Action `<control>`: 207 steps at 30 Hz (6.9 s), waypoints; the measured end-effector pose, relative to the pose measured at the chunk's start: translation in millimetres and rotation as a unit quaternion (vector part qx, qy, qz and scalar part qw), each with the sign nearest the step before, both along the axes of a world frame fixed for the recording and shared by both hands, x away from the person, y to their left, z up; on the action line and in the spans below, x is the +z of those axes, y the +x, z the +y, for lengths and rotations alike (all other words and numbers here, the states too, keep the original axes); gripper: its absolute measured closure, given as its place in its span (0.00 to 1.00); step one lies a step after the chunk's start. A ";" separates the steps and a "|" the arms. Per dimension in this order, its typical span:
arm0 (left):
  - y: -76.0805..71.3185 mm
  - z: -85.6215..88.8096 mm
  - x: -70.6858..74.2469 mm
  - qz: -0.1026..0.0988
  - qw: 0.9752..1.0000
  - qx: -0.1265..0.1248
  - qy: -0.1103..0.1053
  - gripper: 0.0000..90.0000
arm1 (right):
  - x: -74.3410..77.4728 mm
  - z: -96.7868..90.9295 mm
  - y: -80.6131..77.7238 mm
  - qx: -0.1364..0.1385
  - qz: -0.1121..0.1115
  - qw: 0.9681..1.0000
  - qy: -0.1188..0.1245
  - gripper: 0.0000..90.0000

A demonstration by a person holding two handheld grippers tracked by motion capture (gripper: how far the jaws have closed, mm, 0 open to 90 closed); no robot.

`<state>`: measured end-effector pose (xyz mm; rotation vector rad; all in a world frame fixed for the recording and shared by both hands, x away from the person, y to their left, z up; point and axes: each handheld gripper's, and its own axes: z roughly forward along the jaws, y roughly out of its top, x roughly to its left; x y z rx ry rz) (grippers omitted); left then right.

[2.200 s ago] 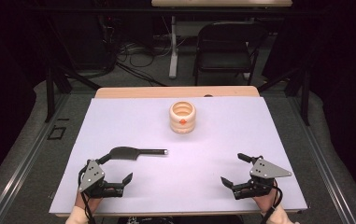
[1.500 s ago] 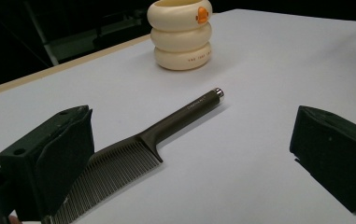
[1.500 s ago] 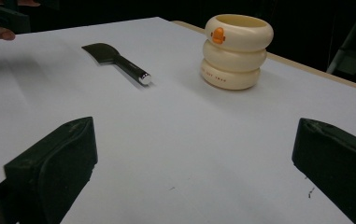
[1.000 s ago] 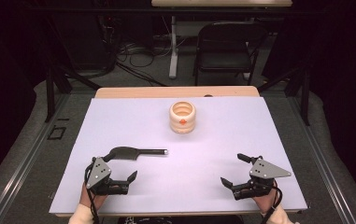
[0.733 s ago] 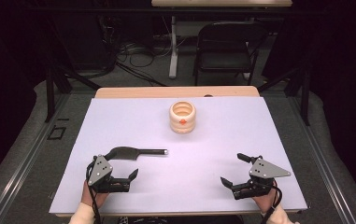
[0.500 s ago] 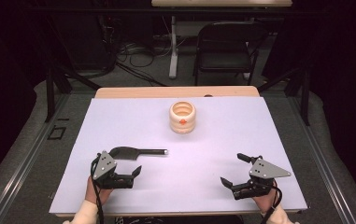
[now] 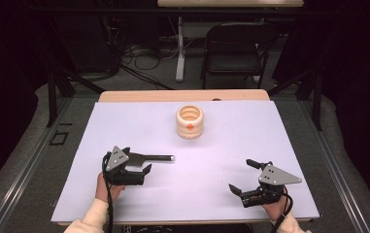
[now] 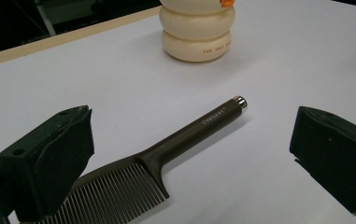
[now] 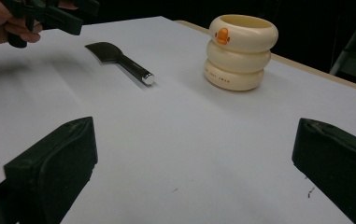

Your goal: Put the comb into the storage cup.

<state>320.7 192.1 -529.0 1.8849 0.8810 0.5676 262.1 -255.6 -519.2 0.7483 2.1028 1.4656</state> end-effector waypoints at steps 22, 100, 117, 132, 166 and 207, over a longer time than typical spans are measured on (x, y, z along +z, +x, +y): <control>41.2 -21.2 -2.2 0.038 0.999 0.011 0.022 0.00 | -0.9 -0.9 1.0 0.002 0.003 1.000 0.001 0.00; 66.8 -82.8 -22.0 0.131 0.984 -0.101 0.063 1.00 | -2.7 1.6 1.1 0.005 0.015 1.000 -0.006 0.00; 56.3 -74.7 -18.8 0.160 0.979 -0.113 0.052 1.00 | -2.7 1.5 0.4 0.006 0.019 1.000 -0.008 0.00; 42.7 -74.6 -16.2 0.174 0.975 -0.122 0.068 1.00 | -2.1 0.6 -0.4 0.005 0.018 1.000 -0.009 0.00; 17.9 -58.5 -9.7 0.176 0.975 -0.107 0.086 1.00 | -2.1 -0.6 -0.7 0.002 0.019 1.000 -0.007 0.00; 7.7 -18.3 -7.4 0.188 0.974 -0.066 0.108 1.00 | -2.6 -0.5 -0.2 0.001 0.021 1.000 -0.008 0.00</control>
